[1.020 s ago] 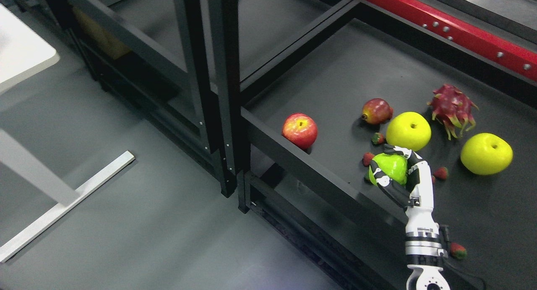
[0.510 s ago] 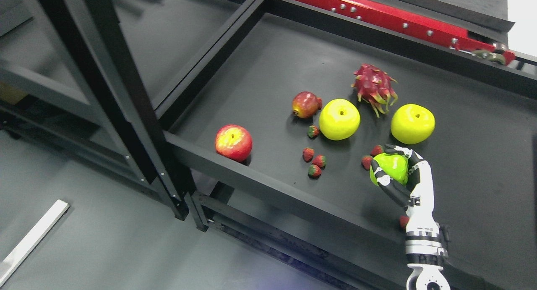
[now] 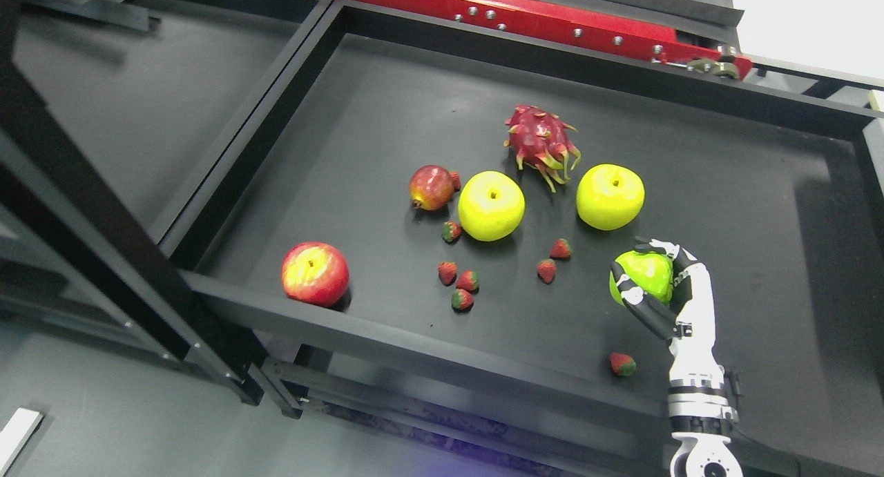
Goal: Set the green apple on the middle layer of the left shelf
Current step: 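Lower the held green apple onto the black shelf layer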
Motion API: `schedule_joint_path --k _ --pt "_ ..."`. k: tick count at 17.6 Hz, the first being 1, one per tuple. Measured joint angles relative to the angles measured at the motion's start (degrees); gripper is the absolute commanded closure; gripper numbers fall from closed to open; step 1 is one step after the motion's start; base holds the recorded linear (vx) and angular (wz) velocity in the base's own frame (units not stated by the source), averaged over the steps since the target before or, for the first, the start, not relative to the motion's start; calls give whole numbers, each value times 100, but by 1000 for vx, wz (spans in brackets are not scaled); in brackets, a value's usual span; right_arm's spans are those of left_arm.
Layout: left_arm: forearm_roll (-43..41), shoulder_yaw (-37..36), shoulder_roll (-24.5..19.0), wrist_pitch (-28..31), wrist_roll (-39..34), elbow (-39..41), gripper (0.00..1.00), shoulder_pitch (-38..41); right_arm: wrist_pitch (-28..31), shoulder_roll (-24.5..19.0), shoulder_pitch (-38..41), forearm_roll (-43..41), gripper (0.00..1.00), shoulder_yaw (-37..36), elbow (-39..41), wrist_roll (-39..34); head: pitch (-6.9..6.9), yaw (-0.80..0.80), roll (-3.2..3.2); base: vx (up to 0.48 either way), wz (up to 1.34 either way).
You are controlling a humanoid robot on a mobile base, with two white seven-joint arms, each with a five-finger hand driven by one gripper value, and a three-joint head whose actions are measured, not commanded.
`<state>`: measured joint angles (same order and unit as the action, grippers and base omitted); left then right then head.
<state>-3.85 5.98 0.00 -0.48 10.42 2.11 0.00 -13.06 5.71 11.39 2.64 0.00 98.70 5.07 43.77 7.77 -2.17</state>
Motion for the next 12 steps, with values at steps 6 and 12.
schedule_joint_path --k 6,12 --pt "0 0 0 -14 0 0 0 0 29 8 -9 0 100 0 0 0 -1 0 0 79 -121" --pt "-1 0 0 -8 0 0 0 0 80 16 -16 0 100 0 0 0 -1 0 0 26 -49"
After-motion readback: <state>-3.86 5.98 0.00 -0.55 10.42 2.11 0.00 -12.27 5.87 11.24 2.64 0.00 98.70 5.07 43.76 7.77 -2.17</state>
